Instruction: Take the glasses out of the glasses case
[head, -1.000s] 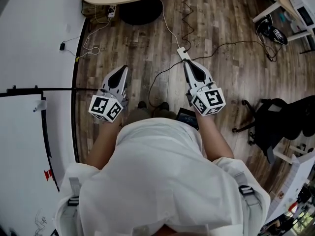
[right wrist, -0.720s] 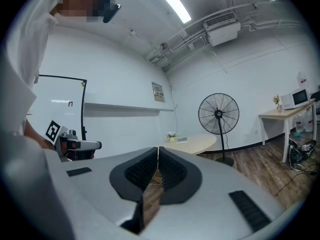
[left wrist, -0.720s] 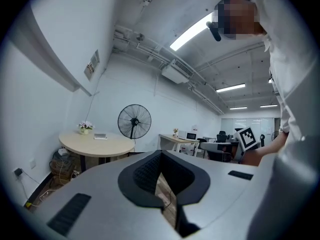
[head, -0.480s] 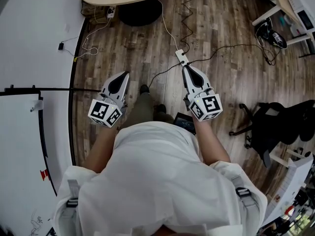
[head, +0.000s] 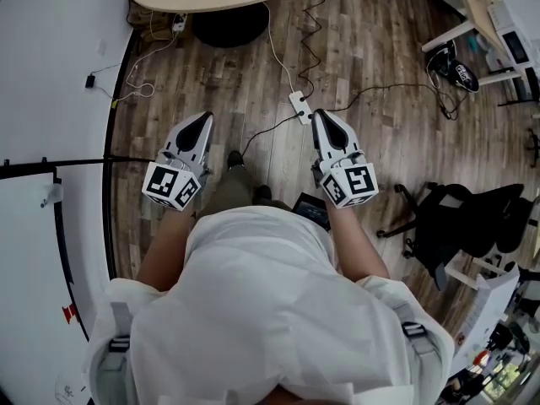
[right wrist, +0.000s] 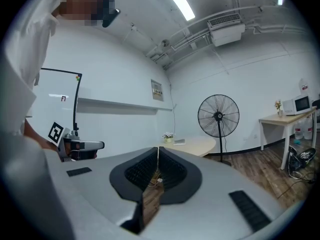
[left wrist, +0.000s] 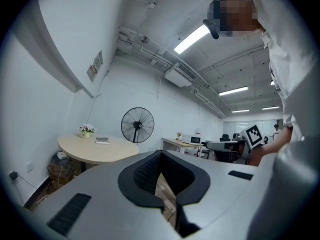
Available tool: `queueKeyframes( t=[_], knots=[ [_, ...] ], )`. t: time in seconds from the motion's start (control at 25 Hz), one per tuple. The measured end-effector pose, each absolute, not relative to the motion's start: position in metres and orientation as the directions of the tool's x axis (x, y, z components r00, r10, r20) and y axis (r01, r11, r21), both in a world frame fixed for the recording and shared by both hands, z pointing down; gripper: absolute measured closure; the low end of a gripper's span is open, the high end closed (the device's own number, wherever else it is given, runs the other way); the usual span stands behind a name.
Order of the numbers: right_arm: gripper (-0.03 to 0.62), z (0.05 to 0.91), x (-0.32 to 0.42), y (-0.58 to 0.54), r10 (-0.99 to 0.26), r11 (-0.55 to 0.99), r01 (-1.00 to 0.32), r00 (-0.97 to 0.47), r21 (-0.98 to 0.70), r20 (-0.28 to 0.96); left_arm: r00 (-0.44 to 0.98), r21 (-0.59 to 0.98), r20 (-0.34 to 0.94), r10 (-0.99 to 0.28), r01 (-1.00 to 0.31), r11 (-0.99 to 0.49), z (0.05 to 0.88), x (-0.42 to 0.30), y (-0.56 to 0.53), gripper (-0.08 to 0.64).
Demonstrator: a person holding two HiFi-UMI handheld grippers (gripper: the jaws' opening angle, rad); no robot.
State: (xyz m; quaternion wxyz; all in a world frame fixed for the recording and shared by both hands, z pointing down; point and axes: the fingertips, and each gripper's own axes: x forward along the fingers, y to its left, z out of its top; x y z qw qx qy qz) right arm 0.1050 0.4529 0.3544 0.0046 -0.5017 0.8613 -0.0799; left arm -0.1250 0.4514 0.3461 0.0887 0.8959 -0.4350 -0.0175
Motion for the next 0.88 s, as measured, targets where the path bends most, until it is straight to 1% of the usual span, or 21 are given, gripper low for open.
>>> queueKeyframes(
  t=[0.36,0.64,0.88],
  knots=[
    [0.567,0.342,0.067,0.36,-0.857,0.497,-0.86,-0.507,-0.12,0.087,0.582,0.2,0.028,-0.813,-0.8,-0.566,0.343,-0.18,0.354,0.548],
    [0.566,0.332,0.023,0.298,-0.855,0.502,-0.858,-0.511,-0.104,0.088,0.594,0.214,-0.014,-0.804,-0.784,-0.583,0.333,-0.219,0.292,0.546],
    [0.566,0.337,0.01,0.265,-0.865,0.482,-0.869,-0.492,-0.107,0.102,0.603,0.251,-0.007,-0.798,-0.771,-0.585,0.347,-0.234,0.252,0.546]
  ],
)
